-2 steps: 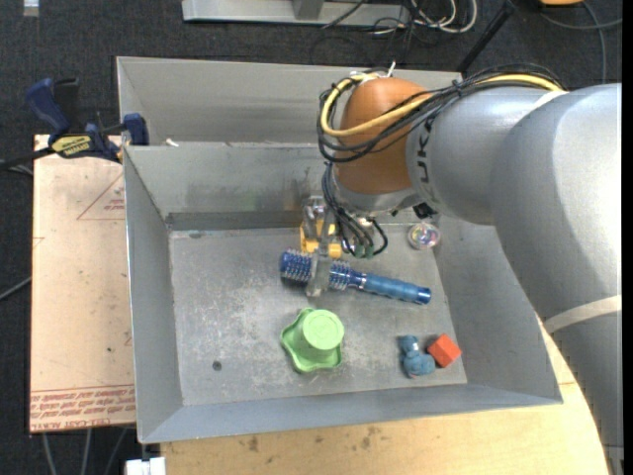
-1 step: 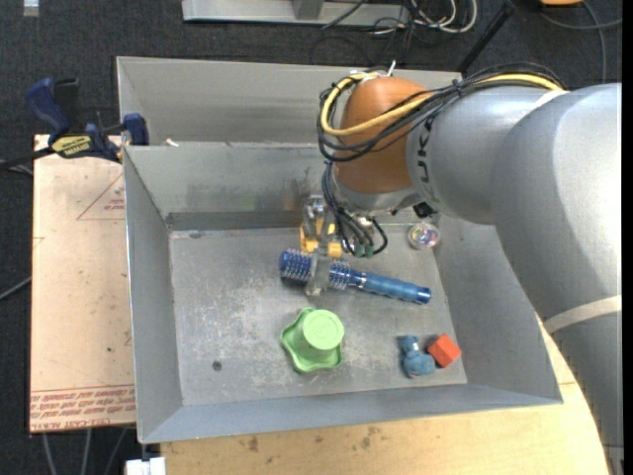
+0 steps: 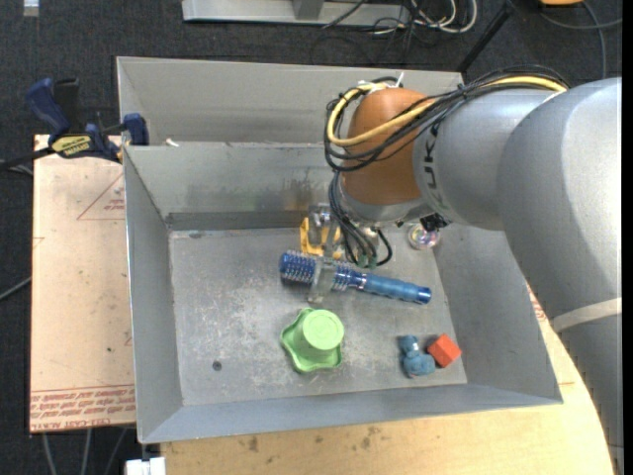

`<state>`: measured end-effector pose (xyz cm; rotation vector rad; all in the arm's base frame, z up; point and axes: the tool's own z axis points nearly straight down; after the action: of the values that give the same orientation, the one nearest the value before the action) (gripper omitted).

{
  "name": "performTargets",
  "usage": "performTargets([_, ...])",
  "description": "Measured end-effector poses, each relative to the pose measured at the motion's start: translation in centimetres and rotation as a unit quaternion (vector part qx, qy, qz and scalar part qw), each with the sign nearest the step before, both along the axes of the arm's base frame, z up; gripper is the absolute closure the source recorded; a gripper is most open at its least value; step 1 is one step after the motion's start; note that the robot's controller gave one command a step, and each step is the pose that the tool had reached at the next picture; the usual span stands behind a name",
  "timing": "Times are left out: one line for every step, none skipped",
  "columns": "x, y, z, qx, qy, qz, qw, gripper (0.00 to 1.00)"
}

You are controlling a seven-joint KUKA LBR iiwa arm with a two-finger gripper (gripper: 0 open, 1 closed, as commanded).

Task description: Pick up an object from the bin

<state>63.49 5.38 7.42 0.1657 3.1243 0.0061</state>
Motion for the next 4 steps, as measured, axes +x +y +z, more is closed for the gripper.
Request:
performTargets([0.2,0.0,0.2,0.001,-0.003,0.0,1.0,0.0])
performTargets([0.1,0.1,0.1,0.001,0.0002,0.0,1.0,1.0])
performTargets([0.1,0.2,0.4,0.0,0.0049,0.001,1.0,1.0])
performTargets([0.2,0.2,1.3,-0.001,0.0065,0.001,1.0,1.0])
